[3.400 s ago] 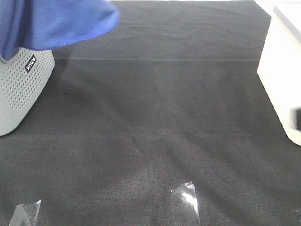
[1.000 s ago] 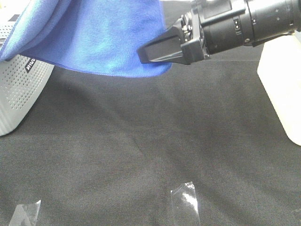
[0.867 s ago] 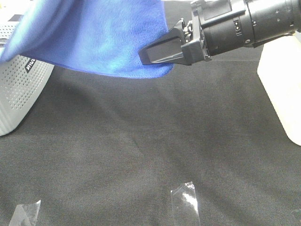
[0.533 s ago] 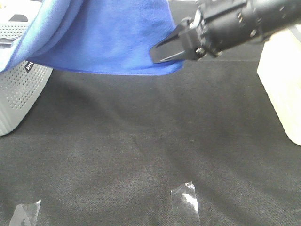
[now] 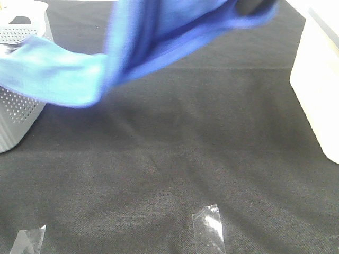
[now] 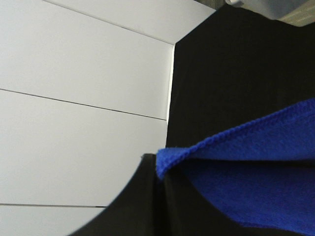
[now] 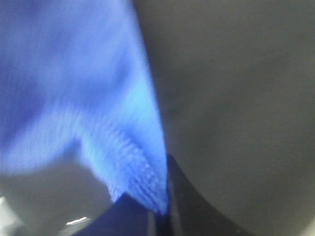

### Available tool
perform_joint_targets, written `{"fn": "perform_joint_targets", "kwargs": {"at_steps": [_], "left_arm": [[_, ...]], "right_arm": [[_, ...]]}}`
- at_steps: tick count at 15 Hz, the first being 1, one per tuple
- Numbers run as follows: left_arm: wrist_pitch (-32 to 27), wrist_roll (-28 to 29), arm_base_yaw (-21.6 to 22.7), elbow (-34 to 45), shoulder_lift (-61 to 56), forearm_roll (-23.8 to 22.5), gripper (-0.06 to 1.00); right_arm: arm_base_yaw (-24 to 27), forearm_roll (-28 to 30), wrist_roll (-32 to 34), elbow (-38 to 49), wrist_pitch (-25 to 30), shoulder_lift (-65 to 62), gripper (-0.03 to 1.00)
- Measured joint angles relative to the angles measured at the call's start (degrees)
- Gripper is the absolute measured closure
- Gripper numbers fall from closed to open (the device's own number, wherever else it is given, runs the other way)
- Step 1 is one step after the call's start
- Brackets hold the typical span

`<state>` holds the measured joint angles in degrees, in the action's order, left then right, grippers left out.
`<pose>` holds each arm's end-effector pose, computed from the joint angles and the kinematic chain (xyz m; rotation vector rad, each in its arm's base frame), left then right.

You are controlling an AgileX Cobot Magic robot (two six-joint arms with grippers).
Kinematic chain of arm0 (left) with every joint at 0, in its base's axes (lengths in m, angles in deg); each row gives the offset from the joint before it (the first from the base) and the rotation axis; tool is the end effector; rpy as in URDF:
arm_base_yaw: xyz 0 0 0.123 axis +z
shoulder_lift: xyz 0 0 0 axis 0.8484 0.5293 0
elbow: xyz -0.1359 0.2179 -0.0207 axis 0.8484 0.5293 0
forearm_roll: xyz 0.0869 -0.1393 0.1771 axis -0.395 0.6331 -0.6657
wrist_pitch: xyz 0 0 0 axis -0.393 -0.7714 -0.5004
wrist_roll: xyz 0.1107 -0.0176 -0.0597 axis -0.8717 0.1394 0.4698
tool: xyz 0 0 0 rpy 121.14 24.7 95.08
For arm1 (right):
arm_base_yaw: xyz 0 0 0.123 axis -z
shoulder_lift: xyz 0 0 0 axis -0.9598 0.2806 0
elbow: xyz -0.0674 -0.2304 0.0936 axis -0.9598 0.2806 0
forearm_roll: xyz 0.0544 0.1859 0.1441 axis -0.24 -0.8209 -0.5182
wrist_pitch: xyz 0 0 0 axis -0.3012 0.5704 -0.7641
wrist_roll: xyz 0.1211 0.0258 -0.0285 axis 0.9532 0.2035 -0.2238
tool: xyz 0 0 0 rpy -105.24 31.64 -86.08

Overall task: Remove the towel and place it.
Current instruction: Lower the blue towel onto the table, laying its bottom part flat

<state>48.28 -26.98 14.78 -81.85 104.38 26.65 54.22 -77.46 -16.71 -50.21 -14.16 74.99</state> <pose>0.2934 -0.2494 0.4458 1.4486 1.1424 0.4304 0.3118 0.1388 0.3303 -0.8254 2.3382 0.2952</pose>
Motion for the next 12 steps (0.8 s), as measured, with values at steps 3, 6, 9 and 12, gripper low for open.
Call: {"fn": "perform_joint_targets", "kwargs": {"at_steps": [3,6,9,12], "left_arm": [[5.0,0.0,0.0,0.0,1.1,0.2,0.94],[10.8,0.0,0.6,0.0,1.3,-1.1,0.94],[21.6,0.0,5.6,0.0,1.3,-0.9,0.94],[26.3,0.0,8.0,0.0,1.3,0.7,0.94]], "right_arm": [[0.0,11.6,2.9,-9.1,1.5,0.0,0.97],[0.0,18.0,3.0,-14.6,1.8,0.0,0.97],[0.0,22.3,3.2,-18.1,-5.1,0.0,0.97],[0.0,23.1,3.2,-20.9,-14.8,0.0,0.97]]}}
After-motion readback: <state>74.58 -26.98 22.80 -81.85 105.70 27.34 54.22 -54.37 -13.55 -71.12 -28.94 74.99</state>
